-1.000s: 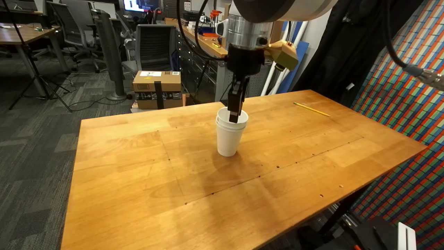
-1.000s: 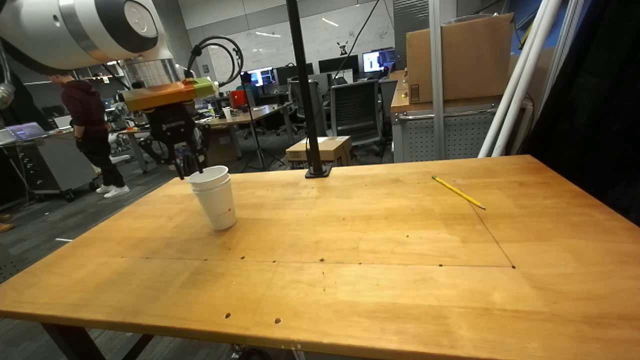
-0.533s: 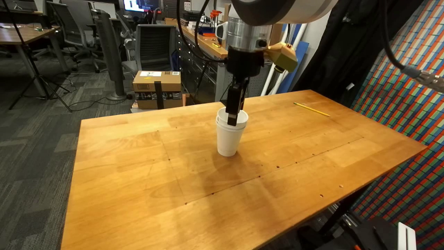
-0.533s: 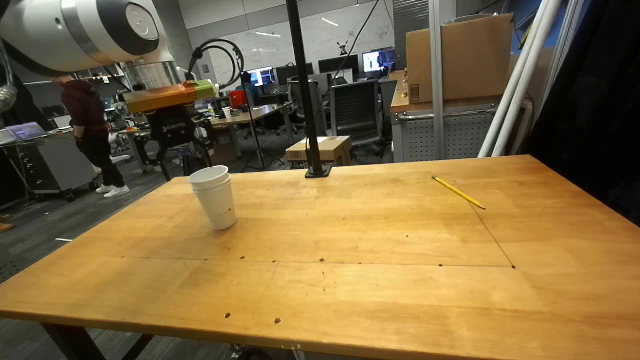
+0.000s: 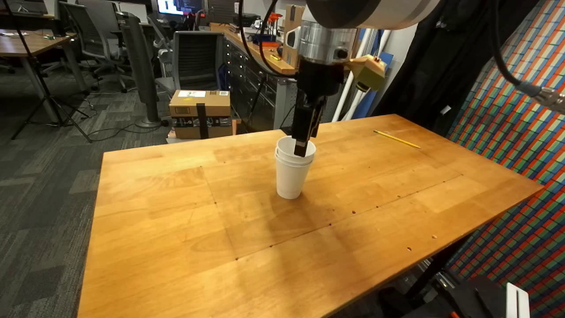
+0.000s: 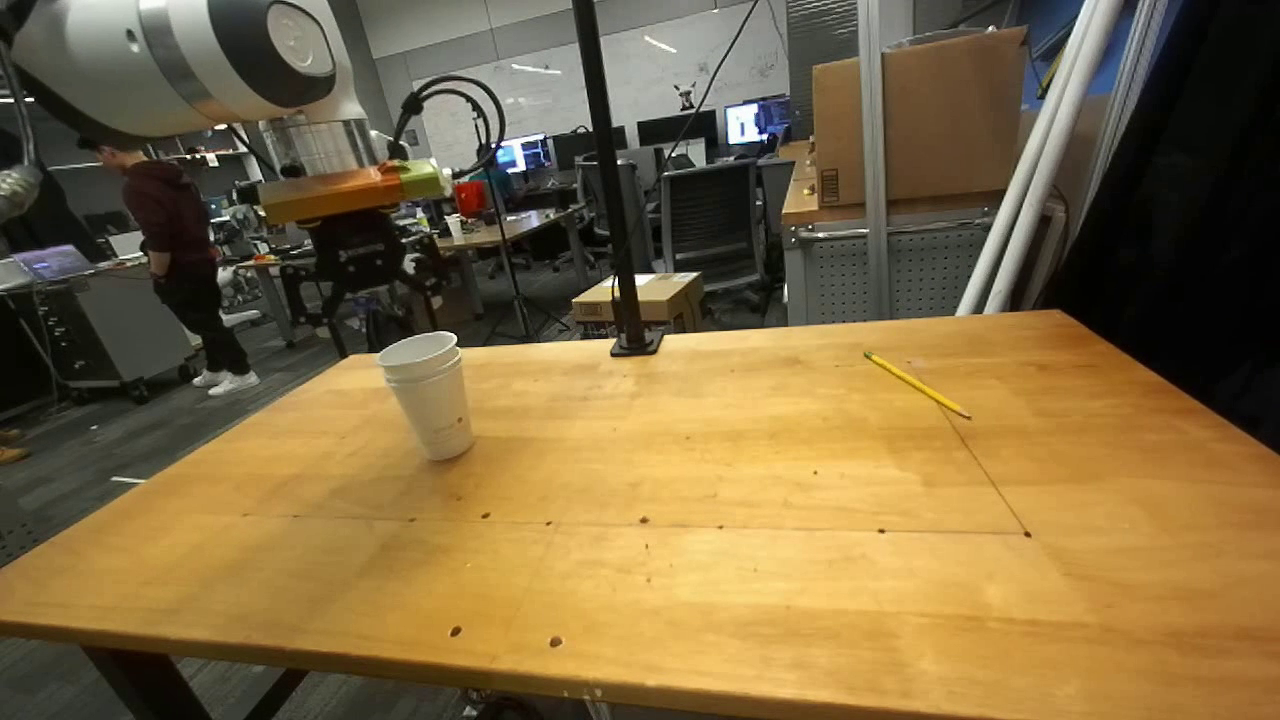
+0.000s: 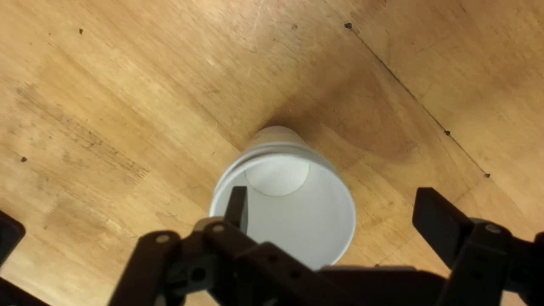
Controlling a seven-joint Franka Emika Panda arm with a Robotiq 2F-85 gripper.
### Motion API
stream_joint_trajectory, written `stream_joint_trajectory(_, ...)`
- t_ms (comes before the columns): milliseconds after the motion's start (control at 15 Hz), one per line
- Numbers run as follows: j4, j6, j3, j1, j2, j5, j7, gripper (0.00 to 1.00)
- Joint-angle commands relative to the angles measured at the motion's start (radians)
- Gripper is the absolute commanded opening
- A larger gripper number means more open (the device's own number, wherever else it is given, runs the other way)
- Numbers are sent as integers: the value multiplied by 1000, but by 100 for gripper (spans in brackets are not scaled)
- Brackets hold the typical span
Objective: Stack the cups
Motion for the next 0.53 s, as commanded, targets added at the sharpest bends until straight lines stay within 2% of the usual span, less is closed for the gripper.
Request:
stream_joint_trajectory(0,1,-3,0,-7,-2,3,-1,100)
stream_joint_trajectory(467,0,-3,7,-7,10,3,-1,100)
